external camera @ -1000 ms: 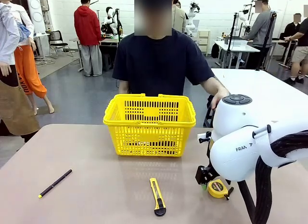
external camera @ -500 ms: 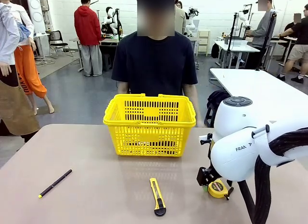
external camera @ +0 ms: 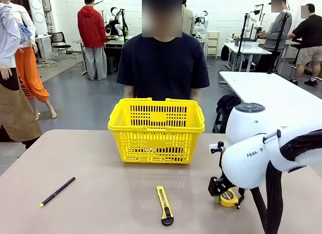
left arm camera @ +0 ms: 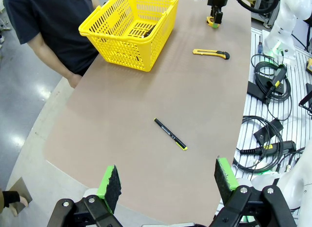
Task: Place the items the person wants into the basket.
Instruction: Pick up the item the person points to and place it in the Market Basket.
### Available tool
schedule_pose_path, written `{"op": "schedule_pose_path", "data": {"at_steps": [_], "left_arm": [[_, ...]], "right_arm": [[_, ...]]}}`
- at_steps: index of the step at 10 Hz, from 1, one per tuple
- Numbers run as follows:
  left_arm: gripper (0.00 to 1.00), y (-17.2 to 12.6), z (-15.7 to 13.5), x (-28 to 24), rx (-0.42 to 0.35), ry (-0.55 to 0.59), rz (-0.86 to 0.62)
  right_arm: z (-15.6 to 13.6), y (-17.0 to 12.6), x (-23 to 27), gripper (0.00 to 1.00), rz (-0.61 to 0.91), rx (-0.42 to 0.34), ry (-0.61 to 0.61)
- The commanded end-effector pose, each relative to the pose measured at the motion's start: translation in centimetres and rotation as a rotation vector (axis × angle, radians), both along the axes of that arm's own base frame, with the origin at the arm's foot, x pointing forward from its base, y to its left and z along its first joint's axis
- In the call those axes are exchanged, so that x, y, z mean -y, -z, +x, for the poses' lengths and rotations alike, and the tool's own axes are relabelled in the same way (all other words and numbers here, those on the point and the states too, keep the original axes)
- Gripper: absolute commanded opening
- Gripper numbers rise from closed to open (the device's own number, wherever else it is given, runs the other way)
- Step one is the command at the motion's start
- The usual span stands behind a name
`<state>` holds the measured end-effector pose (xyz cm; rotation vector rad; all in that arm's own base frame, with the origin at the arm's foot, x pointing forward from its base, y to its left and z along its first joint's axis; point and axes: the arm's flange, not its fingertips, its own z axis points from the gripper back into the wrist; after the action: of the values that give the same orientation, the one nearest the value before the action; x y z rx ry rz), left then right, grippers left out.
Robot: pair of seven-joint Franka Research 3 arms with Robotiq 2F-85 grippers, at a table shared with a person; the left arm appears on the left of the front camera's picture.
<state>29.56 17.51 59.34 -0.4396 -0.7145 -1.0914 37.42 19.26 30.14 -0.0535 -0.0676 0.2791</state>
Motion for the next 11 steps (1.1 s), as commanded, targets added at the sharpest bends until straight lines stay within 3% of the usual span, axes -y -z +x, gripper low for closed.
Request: {"op": "schedule_pose_path", "data": {"at_steps": [1,2,3,4,6,9,11], "left_arm": [[1.0,0.0,0.0,-0.1,0.019,0.015,-0.017],[1.0,0.0,0.0,-0.1,0.019,0.015,-0.017],[1.0,0.0,0.0,-0.1,0.019,0.015,-0.017],[1.0,0.0,0.0,-0.1,0.019,0.015,-0.017],[1.0,0.0,0.0,-0.1,0.019,0.015,-0.017],[1.0,0.0,0.0,-0.1,0.019,0.015,-0.017],[1.0,0.0,0.0,-0.1,0.019,0.015,-0.017]], "right_arm": [[0.0,0.2,0.0,0.41,0.006,0.006,-0.035],[0.1,0.3,0.0,0.0,0.008,0.005,-0.033],[0.1,0.3,0.0,0.36,0.01,0.001,-0.033],[0.0,0.3,0.0,0.0,0.011,0.0,-0.035],[-0.5,-2.5,0.0,0.0,0.038,-0.008,0.017],[-1.3,-16.2,1.8,0.0,0.144,0.082,0.109],[-2.0,-23.7,1.9,0.0,0.172,0.136,0.176]]}}
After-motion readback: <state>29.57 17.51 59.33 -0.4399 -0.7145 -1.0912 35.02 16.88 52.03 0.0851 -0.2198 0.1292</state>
